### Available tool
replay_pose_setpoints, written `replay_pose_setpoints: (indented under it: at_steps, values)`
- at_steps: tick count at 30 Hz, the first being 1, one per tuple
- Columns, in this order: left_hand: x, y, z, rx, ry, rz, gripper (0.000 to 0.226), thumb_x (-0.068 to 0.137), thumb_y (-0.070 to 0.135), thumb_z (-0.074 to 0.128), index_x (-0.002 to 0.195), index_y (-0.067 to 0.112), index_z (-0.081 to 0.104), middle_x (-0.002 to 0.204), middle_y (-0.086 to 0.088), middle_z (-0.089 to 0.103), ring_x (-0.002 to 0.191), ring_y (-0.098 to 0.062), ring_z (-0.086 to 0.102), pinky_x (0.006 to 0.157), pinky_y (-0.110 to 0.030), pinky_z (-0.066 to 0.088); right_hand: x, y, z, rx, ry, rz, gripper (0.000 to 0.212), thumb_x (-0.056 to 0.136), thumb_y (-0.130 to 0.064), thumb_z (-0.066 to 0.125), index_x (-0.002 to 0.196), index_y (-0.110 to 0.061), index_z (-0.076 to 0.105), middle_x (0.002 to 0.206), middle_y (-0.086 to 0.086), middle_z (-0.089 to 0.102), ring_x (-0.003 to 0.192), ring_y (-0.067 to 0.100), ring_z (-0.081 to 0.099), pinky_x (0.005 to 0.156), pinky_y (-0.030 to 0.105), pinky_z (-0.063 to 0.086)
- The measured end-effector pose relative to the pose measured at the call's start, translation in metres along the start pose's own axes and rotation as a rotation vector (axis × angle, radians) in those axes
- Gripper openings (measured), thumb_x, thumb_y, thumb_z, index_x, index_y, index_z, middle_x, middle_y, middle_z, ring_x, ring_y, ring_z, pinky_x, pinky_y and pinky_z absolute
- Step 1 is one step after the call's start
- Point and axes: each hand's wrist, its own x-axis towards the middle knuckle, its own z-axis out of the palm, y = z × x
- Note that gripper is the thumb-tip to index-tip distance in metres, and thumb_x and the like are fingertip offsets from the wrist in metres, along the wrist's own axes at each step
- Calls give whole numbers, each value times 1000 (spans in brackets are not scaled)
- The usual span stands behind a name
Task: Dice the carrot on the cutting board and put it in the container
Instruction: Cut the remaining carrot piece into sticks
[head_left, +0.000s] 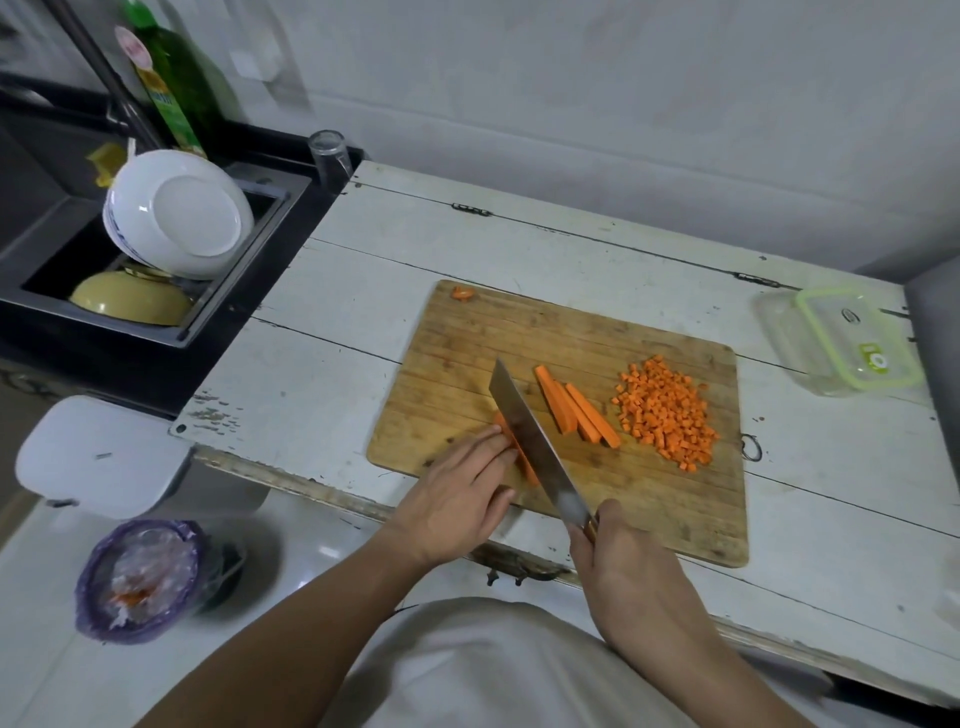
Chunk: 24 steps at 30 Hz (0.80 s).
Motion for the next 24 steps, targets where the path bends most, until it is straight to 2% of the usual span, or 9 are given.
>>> replay_pose_setpoints:
  at_steps: [8,15,20,24]
  values:
    - [0,3,-3,68,-45,-10,49,104,40,44,145,14,53,151,-5,50,148,-20,34,124,-35,20,-3,-4,2,-40,-8,8,26,106,-45,37,95,-21,37,77,-3,55,80,29,64,60,40,41]
    - [2,2,-3,68,-20,1,46,102,38,50,140,14,58,147,-5,53,145,-22,38,122,-34,19,-5,-12,-4,-18,-69,79,22,106,-44,36,98,-23,36,83,-2,57,85,29,63,73,44,52]
    - [2,-3,-2,45,-35,8,45,100,38,52,138,15,60,145,-5,55,145,-21,38,121,-33,21,10,-16,0,-44,-71,117,24,105,-43,37,92,-23,35,78,-3,54,73,28,55,65,41,47]
    - [2,-3,1,31,-47,14,46,100,38,51,137,13,61,146,-7,55,145,-23,39,119,-37,29,24,-18,8,-77,-62,115,24,107,-39,38,95,-19,37,85,1,61,83,29,65,61,36,42]
